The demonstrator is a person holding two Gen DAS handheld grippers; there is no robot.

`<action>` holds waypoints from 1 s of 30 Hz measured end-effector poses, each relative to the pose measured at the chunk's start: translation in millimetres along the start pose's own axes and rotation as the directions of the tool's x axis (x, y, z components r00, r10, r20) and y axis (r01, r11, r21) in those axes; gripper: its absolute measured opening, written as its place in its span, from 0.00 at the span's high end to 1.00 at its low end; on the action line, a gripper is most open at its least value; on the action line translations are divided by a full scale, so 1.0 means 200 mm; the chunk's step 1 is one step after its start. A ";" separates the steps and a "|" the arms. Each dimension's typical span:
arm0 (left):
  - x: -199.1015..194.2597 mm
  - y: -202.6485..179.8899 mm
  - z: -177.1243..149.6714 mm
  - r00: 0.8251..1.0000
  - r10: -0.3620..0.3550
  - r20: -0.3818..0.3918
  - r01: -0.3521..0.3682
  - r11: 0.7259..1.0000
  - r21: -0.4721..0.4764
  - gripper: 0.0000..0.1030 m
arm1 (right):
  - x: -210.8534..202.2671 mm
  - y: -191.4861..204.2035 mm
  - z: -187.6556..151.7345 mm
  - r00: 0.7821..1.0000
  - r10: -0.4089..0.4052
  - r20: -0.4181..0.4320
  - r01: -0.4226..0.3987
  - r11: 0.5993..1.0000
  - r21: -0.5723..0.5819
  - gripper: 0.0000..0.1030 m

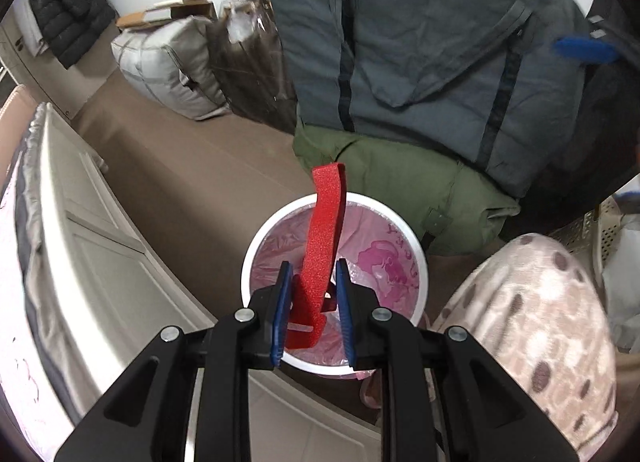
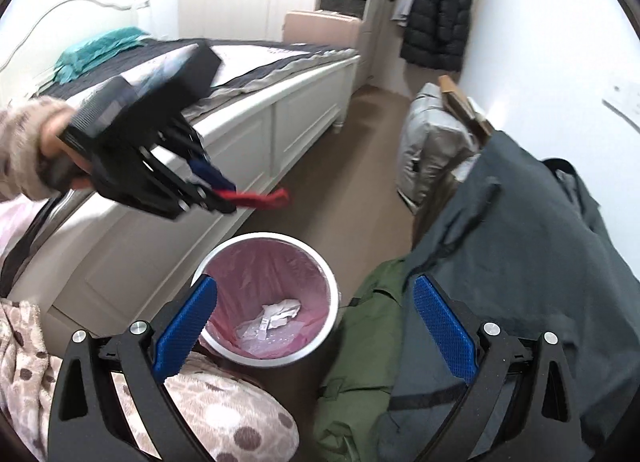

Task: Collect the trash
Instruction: 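Open the right tool over the bin while the left tool releases the strap, then move both open tools back over the bed toward the box and cup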

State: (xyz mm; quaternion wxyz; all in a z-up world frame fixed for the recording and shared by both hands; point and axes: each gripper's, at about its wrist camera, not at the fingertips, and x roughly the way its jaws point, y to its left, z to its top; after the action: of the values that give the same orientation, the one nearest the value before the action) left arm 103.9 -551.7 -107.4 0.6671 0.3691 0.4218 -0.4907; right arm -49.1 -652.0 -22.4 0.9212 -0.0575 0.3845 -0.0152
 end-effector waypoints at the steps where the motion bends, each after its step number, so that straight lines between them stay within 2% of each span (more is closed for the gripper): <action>1: 0.05 0.00 0.00 1.000 0.000 -0.021 0.000 1.000 0.003 0.79 | -0.03 -0.01 -0.01 1.000 -0.010 0.006 0.010 1.000 0.007 0.07; 7: 0.28 0.01 0.01 0.993 -0.014 -0.116 0.013 1.000 -0.007 0.79 | -0.13 -0.03 -0.05 0.998 -0.058 0.016 0.057 0.997 0.051 0.07; 9: 0.34 0.00 0.01 0.988 0.001 -0.156 -0.001 1.000 0.002 0.77 | -0.15 -0.05 -0.06 0.998 -0.064 0.016 0.063 0.996 0.061 0.07; 10: 0.37 0.00 0.00 0.984 0.024 -0.174 -0.022 1.000 0.013 0.69 | -0.16 -0.05 -0.07 0.998 -0.064 0.017 0.063 0.996 0.064 0.07; 11: 0.39 0.00 0.00 0.981 0.043 -0.190 -0.040 0.999 0.021 0.50 | -0.17 -0.06 -0.07 0.998 -0.066 0.021 0.064 0.996 0.065 0.07; 12: 0.40 0.00 -0.01 0.979 0.054 -0.197 -0.050 0.998 0.026 0.38 | -0.18 -0.05 -0.07 0.997 -0.068 0.024 0.067 0.996 0.065 0.07; 13: 0.41 -0.01 -0.01 0.978 0.059 -0.199 -0.054 0.998 0.031 0.18 | -0.18 -0.06 -0.07 0.997 -0.071 0.025 0.069 0.996 0.065 0.07; 14: 0.41 -0.01 -0.02 0.979 0.070 -0.193 -0.063 0.997 0.042 0.11 | -0.19 -0.06 -0.07 0.997 -0.075 0.023 0.073 0.995 0.065 0.07; 17: 0.41 -0.01 -0.02 0.975 0.106 -0.196 -0.096 0.994 0.059 0.10 | -0.20 -0.05 -0.08 0.996 -0.081 0.023 0.079 0.994 0.070 0.07; 24: 0.31 -0.01 -0.01 0.976 0.113 -0.184 -0.105 0.993 0.054 0.08 | -0.24 -0.02 -0.05 0.996 -0.086 0.036 0.083 0.994 0.072 0.07; 27: 0.22 -0.02 -0.02 0.981 0.116 -0.157 -0.110 0.993 0.046 0.08 | -0.26 0.01 -0.02 0.995 -0.086 0.045 0.083 0.994 0.066 0.07; 30: 0.09 -0.01 -0.05 0.988 0.092 -0.121 -0.094 0.996 -0.008 0.08 | -0.28 0.06 0.02 0.995 -0.076 0.062 0.072 0.995 0.065 0.07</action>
State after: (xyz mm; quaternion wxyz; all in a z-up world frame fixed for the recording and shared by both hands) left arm 103.5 -549.2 -126.8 0.6651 0.4127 0.4471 -0.4329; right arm -86.1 -635.1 19.0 0.9333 -0.0433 0.3516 -0.0593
